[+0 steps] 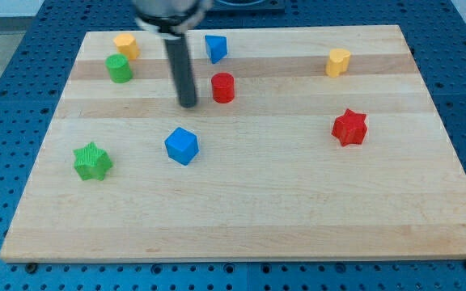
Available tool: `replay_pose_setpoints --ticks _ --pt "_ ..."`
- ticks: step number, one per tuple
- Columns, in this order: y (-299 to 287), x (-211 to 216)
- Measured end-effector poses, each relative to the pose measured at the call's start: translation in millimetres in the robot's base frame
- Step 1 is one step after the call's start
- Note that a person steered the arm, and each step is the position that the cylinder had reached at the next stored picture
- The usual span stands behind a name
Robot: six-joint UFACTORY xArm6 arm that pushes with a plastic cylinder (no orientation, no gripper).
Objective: Move green circle slightly up
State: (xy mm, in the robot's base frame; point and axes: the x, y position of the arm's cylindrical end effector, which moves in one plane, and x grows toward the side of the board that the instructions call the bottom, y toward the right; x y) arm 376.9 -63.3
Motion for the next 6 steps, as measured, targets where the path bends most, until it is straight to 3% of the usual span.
replay_pose_setpoints --ticks 5,6 --pt "69.9 9.7" --pt "82.6 -9.6"
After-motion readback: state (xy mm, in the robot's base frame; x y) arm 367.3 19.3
